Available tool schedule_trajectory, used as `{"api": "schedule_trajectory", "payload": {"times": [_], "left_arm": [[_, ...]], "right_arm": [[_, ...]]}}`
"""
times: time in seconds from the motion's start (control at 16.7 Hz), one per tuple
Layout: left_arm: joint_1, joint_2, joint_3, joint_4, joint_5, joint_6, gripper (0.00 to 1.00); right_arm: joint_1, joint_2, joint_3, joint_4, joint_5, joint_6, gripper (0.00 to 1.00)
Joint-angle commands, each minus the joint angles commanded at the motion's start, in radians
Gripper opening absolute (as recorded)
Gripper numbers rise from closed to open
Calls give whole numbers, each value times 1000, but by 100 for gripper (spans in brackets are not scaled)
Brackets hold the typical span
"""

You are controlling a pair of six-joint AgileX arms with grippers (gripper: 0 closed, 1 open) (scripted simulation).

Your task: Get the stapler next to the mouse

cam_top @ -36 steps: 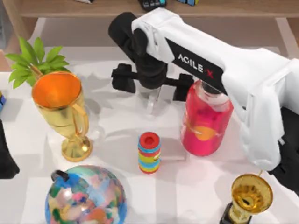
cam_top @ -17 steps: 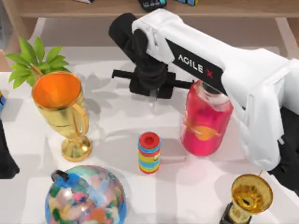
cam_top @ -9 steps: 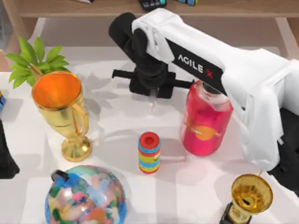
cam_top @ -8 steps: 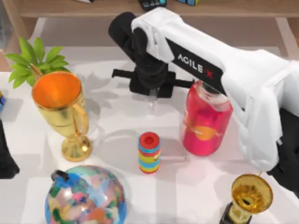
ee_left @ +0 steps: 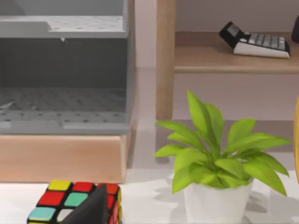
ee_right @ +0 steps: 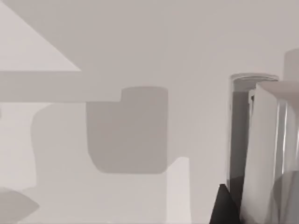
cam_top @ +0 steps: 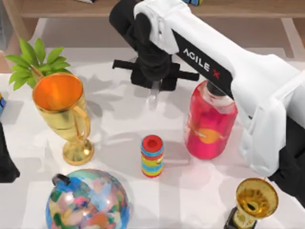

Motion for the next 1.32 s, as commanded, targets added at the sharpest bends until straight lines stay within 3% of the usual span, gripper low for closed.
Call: {"api": "schedule_trajectory", "payload": {"times": [0.36,0.66,0.96,1.32], "left_arm": [[0,0,0,0,0,0,100],[0,0,0,0,0,0,100],[0,0,0,0,0,0,100],[0,0,0,0,0,0,100]], "right_arm": [[-10,-29,-24,1,-8,-27,0],[-123,-215,-200,6,-68,-233,0],[-371,-496,-472,66,-164,-555,0],[-766,-814,-827,234,-287,-978,0]]}}
